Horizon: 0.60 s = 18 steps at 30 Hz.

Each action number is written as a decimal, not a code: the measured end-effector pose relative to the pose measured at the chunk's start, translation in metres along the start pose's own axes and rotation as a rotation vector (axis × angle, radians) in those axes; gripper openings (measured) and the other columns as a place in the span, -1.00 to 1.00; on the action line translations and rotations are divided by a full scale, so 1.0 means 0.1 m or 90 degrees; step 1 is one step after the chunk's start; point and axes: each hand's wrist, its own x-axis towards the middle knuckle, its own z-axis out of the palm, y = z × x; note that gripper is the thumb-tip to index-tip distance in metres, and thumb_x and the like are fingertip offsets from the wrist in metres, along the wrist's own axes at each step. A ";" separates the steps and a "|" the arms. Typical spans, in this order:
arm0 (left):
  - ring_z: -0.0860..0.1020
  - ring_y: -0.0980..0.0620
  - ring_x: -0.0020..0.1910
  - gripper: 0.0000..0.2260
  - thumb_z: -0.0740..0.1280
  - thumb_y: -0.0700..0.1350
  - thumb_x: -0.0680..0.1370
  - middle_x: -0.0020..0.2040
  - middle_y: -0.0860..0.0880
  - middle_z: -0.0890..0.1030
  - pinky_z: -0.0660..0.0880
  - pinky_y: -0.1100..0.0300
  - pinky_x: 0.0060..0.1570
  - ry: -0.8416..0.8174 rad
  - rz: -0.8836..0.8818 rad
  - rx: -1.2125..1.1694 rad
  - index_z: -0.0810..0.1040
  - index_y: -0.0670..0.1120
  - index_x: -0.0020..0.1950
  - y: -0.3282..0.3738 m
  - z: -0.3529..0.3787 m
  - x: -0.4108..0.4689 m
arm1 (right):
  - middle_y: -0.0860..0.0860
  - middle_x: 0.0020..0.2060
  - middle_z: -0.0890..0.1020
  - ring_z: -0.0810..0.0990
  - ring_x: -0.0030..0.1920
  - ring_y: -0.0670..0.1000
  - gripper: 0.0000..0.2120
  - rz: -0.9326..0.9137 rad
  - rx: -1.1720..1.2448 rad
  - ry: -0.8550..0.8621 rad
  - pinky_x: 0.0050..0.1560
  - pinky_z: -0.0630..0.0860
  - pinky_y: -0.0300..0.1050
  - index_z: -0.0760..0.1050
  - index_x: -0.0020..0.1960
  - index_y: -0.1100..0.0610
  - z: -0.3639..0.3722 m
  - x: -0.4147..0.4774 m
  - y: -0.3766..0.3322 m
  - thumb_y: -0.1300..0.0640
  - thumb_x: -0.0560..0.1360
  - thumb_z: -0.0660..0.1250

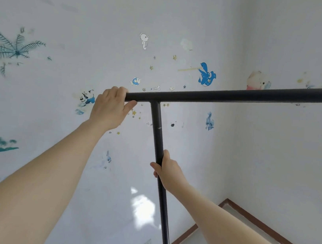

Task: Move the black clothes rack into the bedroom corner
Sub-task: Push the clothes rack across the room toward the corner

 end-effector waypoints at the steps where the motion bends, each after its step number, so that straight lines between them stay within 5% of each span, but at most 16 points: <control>1: 0.44 -0.26 0.06 -0.60 0.09 0.12 0.56 0.08 -0.21 0.49 0.37 -0.10 0.01 -0.004 -0.005 0.007 0.36 -0.18 0.17 -0.07 0.01 0.00 | 0.17 -0.15 0.66 0.62 -0.17 0.15 -0.78 -0.007 0.001 -0.008 -0.08 0.59 0.11 0.24 0.08 0.14 0.05 0.05 -0.03 0.01 0.58 0.18; 18: 0.47 -0.21 0.03 -0.63 0.07 0.16 0.56 0.07 -0.15 0.52 0.34 -0.03 -0.01 -0.037 -0.064 0.119 0.35 -0.12 0.13 -1.60 -0.15 -0.35 | 0.07 -0.08 0.69 0.64 -0.07 0.17 -0.76 -0.087 -0.016 -0.128 -0.03 0.60 0.12 0.22 0.16 0.14 1.23 0.41 -0.87 0.02 0.59 0.10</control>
